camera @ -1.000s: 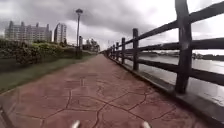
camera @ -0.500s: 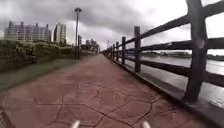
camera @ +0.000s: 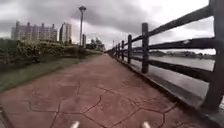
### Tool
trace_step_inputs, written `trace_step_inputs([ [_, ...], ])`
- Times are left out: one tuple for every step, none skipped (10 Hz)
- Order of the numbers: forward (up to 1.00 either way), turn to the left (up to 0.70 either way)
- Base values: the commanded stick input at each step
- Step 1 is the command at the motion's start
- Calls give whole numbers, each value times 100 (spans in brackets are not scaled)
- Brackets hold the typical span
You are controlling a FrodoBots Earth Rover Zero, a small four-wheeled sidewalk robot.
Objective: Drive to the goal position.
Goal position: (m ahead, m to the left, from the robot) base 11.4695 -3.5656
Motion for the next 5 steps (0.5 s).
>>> trace_step_inputs([
  [50,0],
  [50,0],
  [50,0],
  [50,0],
  [50,3],
])
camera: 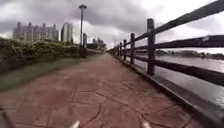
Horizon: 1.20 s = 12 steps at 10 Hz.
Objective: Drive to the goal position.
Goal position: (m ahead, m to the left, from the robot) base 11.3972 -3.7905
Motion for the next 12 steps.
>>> trace_step_inputs([
  [50,33],
  [50,50],
  [50,50],
  [50,50],
  [50,47],
  [50,21],
  [50,0],
  [50,0],
  [50,0],
  [50,0],
  [50,0],
  [50,0],
])
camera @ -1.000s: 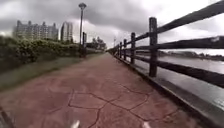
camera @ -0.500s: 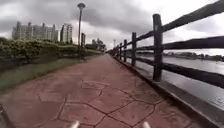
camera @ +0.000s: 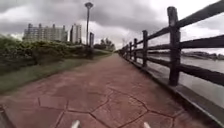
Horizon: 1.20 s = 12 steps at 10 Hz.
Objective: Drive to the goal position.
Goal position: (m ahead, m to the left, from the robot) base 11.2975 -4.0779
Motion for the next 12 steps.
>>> trace_step_inputs([
  [50,0],
  [50,0],
  [50,0],
  [50,0],
  [50,0],
  [50,0],
  [50,0],
  [50,0],
  [50,0],
  [50,0],
  [50,0],
  [50,0],
])
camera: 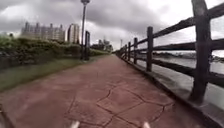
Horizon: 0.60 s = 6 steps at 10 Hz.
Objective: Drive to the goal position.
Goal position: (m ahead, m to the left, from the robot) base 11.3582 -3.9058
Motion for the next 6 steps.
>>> trace_step_inputs([
  [50,0],
  [50,0],
  [50,0],
  [50,0],
  [50,0],
  [50,0],
])
